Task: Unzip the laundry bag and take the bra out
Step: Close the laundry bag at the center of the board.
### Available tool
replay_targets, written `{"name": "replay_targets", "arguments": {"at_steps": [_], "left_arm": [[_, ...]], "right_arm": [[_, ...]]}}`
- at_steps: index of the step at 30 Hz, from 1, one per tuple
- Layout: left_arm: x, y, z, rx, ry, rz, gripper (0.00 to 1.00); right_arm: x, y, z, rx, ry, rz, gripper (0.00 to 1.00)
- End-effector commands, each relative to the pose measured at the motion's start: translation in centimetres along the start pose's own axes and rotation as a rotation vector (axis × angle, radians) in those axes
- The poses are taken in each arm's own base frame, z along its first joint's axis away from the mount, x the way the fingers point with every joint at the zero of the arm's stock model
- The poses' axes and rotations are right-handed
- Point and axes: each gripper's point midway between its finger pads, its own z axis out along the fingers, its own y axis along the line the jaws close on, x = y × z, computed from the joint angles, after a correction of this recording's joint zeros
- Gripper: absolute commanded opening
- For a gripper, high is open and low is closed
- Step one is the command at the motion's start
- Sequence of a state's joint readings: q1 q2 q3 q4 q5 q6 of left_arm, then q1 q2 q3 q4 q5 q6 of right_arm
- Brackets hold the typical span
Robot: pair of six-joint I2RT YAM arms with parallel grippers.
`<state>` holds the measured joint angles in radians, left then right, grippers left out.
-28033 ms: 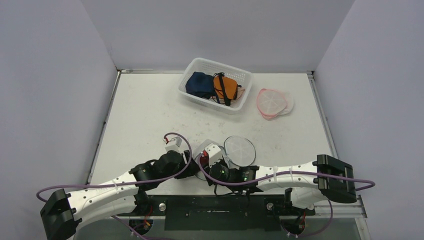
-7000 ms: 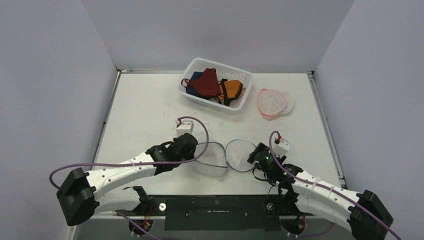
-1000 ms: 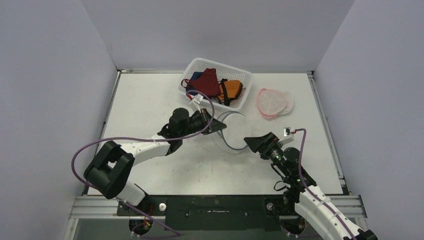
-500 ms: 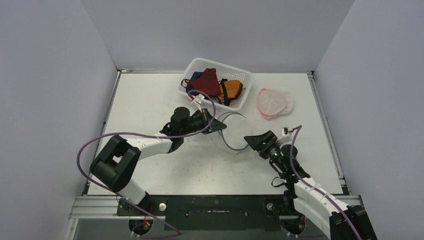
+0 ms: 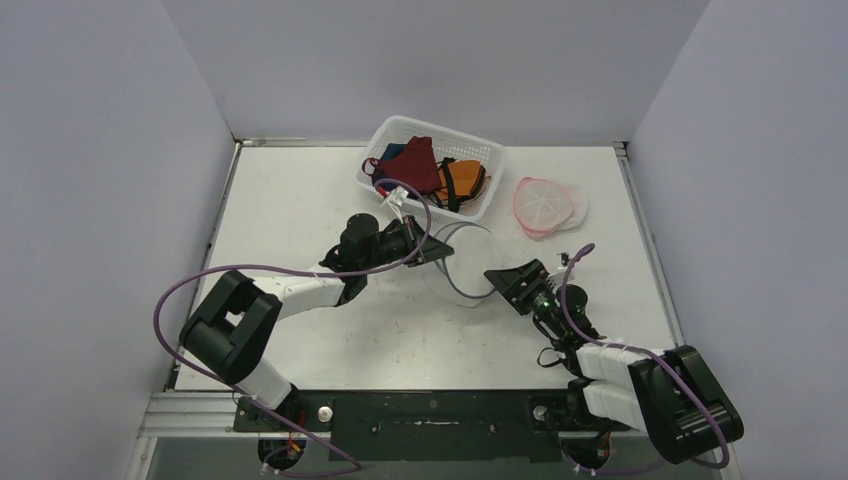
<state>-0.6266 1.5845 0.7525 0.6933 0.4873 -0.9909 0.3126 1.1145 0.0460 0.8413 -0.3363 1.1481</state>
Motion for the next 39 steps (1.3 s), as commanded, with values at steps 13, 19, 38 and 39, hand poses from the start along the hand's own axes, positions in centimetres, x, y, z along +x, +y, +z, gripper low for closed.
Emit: {"name": "replay_targets", "arguments": {"at_steps": [13,19,38,39], "left_arm": [[-2.0,-1.3,0.0,0.005,-0.044,0.105,0.00],[-2.7,-1.2,-1.1,-0.064,-0.081,0.129,0.26],[-1.4,2.9,-8.5,-0.355,-0.174,0.166,0.85],[-1.3,3.0,-8.4,-0.354,-0.166,0.166,0.85]], "right_arm": [[-0.9,2.9,1.7,-0.162,-0.009,0.014,0.37],[-0.5,3.4,1.4,-0.174,0.017,-0.027,0.05],[2.6,6.0,-3.4,-0.280,0.216,-0.228,0.05],[2.8,6.2,-3.7,-0.293,0.227,-0.239,0.05]]}}
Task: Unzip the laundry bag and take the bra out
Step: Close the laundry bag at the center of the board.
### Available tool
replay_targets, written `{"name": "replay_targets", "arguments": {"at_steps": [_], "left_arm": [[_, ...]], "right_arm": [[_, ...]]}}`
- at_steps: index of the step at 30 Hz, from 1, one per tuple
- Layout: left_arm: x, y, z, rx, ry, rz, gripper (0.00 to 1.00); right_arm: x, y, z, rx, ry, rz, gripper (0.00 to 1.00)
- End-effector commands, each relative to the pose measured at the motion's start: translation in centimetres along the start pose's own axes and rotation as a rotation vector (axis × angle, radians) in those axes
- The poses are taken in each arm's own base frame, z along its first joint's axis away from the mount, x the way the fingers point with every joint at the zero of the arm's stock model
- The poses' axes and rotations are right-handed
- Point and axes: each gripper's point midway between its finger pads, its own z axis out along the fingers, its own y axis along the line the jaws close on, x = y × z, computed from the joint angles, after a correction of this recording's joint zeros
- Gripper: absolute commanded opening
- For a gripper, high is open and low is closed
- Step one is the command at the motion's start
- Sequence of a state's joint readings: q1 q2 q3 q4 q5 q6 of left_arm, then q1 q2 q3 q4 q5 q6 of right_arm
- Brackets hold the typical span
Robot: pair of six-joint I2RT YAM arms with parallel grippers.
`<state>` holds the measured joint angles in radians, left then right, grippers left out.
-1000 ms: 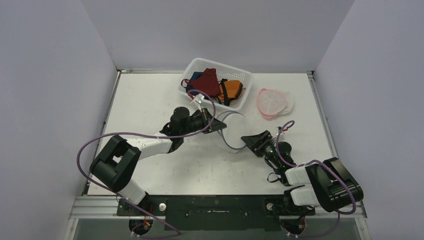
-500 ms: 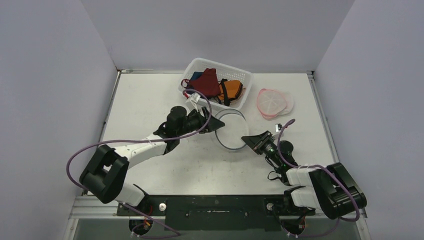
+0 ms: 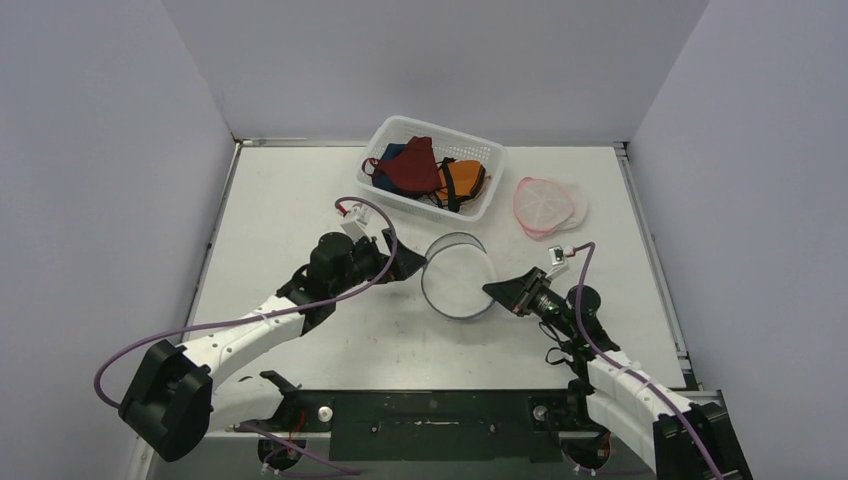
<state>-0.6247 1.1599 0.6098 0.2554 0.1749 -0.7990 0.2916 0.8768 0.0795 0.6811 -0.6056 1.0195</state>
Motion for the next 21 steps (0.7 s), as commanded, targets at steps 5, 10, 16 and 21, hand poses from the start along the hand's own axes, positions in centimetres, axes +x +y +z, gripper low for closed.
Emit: {"name": "replay_targets", "arguments": {"at_steps": [5,10,16,21], "left_arm": [[-0.3,0.7,0.5,-0.014,-0.004,0.039,0.85],[-0.2,-0.2,0.7,0.043,0.005,0.079,0.85],[1.1,-0.9,0.0,0.111,0.035,0.110,0.84],[2.9,-1.5,-1.3,0.161,0.058,0.125,0.83]], "right_arm": [[2.1,3.1,-1.7,-0.154,0.134,-0.108,0.05],[3.0,4.7,-2.8,-0.234,0.188,-0.145,0.05],[3.9,7.3,-4.7,-0.366,0.208,-0.143,0.05],[4.4,8.1,-5.4,-0.416,0.220,-0.123,0.05]]}}
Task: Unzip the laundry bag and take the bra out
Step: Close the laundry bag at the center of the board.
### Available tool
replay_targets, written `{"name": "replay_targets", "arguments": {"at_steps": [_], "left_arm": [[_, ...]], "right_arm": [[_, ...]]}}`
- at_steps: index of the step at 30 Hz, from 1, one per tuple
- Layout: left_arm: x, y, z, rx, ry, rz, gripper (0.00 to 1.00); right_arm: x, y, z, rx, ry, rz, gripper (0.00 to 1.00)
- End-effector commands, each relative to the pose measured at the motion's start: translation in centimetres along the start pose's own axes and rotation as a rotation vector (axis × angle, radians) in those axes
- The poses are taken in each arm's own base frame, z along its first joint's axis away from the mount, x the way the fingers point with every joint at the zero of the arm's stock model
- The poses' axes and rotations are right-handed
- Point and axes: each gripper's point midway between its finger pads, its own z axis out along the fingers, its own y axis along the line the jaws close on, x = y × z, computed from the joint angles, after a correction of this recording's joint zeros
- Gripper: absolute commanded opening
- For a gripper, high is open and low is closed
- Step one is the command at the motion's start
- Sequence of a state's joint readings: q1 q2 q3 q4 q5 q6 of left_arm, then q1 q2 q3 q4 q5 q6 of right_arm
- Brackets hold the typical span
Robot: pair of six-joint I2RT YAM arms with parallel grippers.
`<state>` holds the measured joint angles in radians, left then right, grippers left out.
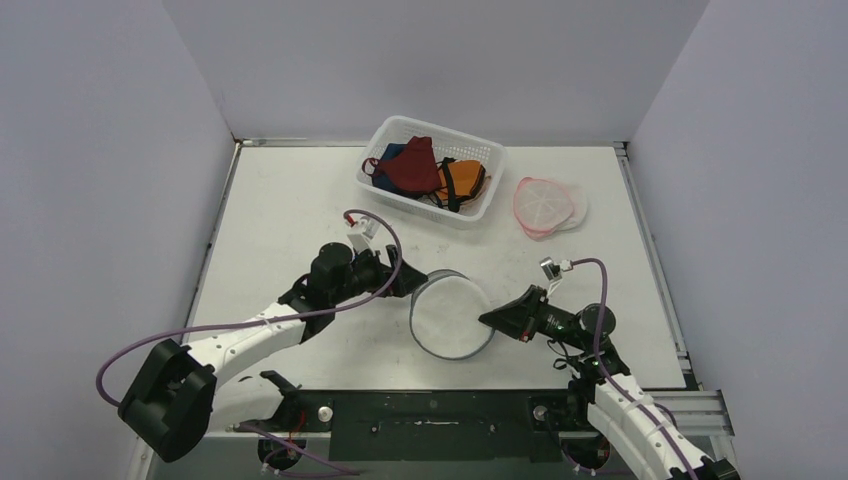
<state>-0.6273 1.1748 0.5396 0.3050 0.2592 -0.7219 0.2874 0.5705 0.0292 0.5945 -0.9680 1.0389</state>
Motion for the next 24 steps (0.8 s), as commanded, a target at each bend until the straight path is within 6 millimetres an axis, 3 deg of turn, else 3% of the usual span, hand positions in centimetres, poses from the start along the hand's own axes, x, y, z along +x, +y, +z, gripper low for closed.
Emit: {"name": "replay_targets", "arguments": {"at_steps": [1,5,14,16,21,24], "left_arm": [[0.2,-2.7,-1.1,0.117,-0.018,0.064,0.82],[1.7,-1.8,-1.3,0.078,0.010,0.067,0.82],[4.0,-1.8,-0.6,0.081,0.038,0.068,0.75],[4.1,-1.7,-0.4,0.077,0.039,0.064,0.67],[3.7,-1.9,-0.5,0.082,0.006,0.042,0.35],[3.8,-2.4,-1.2,0.089,-0.027,0.039,0.26]], "right_arm": [[-0.4,2.7,-0.3,-0.118,-0.010,-0.052,0.05],[-1.1,3.8,-0.3,-0.155,-0.042,-0.051,0.05],[-1.0,3.5,-0.4,-0.153,-0.052,-0.028,0.05],[-1.0,3.5,-0.4,-0.155,-0.052,-0.029,0.05],[-1.1,3.5,-0.4,-0.153,-0.062,-0.029,0.05],[-1.9,3.5,-0.2,-0.141,-0.101,-0.027,0.05]]}}
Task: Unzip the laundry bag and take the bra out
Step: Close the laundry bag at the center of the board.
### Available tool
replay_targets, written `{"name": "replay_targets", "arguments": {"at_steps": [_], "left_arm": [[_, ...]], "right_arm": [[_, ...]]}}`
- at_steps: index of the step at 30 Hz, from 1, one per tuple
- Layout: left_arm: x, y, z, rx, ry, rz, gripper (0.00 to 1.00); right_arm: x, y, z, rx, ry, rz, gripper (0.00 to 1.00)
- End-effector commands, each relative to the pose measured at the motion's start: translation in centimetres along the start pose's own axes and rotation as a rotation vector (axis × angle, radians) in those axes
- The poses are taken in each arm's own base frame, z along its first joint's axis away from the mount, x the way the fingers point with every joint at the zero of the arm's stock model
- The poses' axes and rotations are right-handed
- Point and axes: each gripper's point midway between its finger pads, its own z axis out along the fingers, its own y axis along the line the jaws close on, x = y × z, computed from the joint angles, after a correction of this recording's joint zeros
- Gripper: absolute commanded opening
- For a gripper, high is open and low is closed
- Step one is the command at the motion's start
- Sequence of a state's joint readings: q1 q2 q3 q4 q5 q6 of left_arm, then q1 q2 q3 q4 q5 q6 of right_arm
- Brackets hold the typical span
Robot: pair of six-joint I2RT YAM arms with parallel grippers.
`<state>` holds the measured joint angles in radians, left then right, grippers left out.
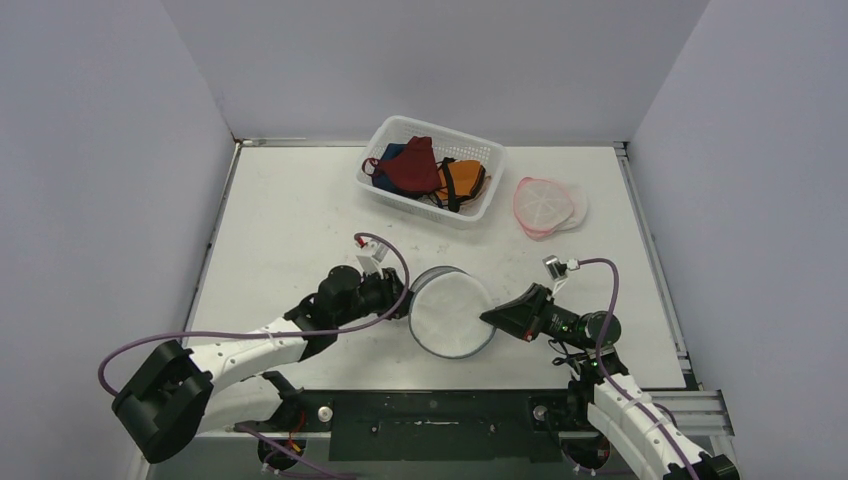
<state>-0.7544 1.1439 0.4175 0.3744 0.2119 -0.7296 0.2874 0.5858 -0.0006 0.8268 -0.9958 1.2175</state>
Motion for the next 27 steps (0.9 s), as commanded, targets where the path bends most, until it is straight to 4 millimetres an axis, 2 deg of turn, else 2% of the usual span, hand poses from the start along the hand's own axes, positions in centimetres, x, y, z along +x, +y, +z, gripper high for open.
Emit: {"name": "replay_targets", "arguments": {"at_steps": [1,6,11,16,23,27], "left_arm": [[-1.3,-1.9,-0.9,0.046,-0.107,0.012,0.23],[0.2,-1.5,-2.6,0.033,-0.160,-0.093,0.02],[0.9,-0.9,-4.1,0.043,-0.238,-0.207,0.00],[1.3,-1.1,-4.1,0.031,-0.246,-0.201,0.00],[1.6,-2.7,-2.4,0.043,-0.207,-0.159,0.00],[2.2,-3.0,-1.9,0.033,-0.185,-0.138,0.00]], "right_arm": [[-1.6,0.6,0.2,-0.017,-0.088,-0.062,0.05],[-4.2,-1.0,0.2,0.079,-0.239,-0.057,0.05],[-5.7,-1.8,0.4,0.138,-0.293,-0.064,0.05],[-4.6,-4.2,0.8,0.230,-0.239,-0.054,0.05],[-2.6,-5.8,1.9,0.291,-0.191,-0.029,0.05],[-2.6,-6.6,2.2,0.324,-0.210,-0.006,0.05]]}}
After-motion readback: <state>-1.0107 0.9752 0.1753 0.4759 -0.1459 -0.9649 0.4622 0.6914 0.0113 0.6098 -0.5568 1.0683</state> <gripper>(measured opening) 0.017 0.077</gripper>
